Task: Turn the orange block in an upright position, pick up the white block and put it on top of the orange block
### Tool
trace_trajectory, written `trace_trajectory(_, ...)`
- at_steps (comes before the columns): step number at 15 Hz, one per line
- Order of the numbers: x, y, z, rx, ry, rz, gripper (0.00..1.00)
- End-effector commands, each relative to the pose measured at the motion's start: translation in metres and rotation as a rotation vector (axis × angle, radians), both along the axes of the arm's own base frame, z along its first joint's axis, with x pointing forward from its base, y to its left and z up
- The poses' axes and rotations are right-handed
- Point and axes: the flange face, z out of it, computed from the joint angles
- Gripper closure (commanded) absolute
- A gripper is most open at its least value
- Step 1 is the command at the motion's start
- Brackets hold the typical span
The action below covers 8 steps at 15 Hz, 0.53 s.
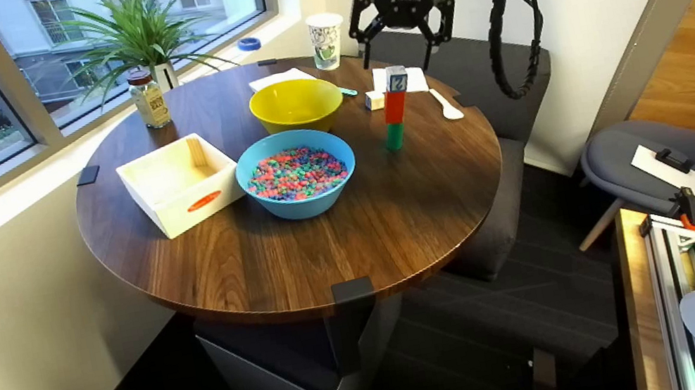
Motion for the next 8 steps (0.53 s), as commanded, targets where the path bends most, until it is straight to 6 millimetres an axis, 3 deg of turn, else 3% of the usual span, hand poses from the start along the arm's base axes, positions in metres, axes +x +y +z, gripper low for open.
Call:
trace_trajectory(1, 0.001, 0.004, 0.025, -0.034, -0.007, -0.006, 0.00)
trace_trajectory(8, -0.002, 0.009, 0.089, -0.100, -0.035, 0.025, 0.00)
